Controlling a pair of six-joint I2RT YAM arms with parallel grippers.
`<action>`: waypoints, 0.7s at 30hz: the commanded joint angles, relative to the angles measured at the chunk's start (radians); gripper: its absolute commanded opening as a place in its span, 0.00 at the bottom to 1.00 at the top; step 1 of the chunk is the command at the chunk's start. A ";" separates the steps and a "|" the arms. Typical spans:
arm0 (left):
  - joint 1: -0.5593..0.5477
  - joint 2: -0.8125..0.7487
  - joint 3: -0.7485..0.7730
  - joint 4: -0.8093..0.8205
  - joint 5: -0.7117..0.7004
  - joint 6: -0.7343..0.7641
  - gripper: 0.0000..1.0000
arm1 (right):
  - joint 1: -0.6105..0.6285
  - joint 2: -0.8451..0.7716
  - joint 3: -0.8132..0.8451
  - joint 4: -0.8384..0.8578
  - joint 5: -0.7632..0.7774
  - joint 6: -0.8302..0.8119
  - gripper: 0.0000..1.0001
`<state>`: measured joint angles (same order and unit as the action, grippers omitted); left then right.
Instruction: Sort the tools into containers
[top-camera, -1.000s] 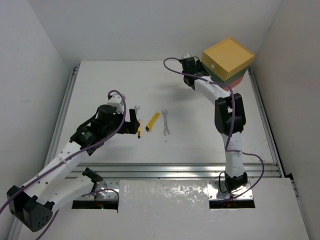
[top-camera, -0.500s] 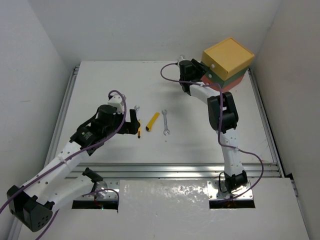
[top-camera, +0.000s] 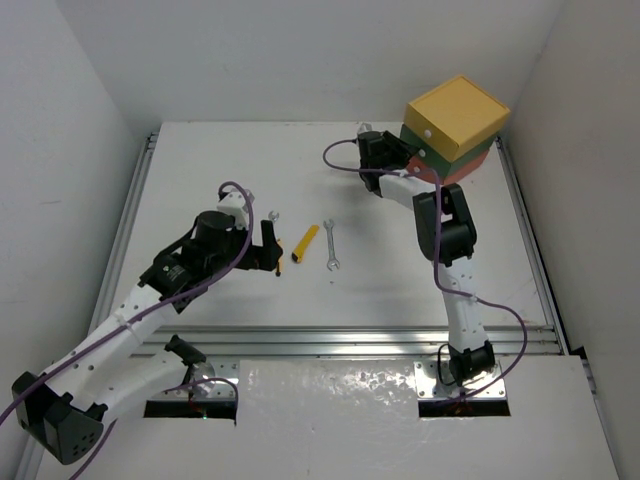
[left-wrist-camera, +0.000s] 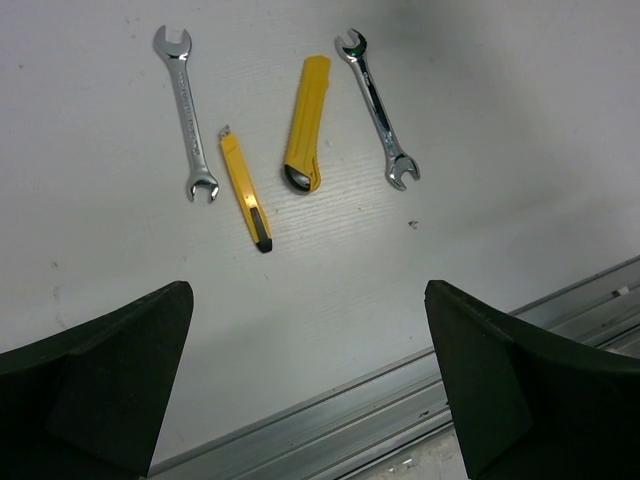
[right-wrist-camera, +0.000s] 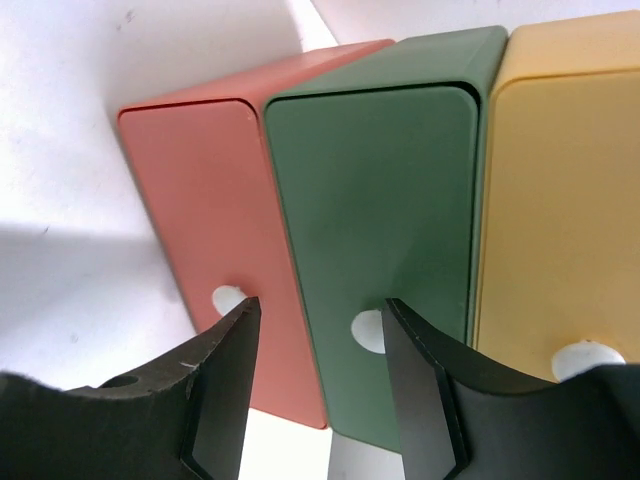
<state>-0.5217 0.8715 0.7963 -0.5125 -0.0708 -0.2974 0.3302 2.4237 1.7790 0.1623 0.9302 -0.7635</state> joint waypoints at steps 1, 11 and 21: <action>-0.017 -0.017 -0.003 0.042 0.011 -0.002 1.00 | -0.003 -0.064 -0.033 -0.012 0.004 0.032 0.52; -0.031 -0.019 -0.003 0.043 0.017 0.000 1.00 | -0.003 -0.106 -0.092 0.022 0.016 0.073 0.49; -0.035 -0.022 -0.003 0.043 0.019 0.001 1.00 | -0.036 -0.294 -0.079 -0.521 -0.139 1.129 0.47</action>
<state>-0.5442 0.8703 0.7959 -0.5121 -0.0586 -0.2970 0.3195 2.2166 1.6871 -0.2165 0.8406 -0.0845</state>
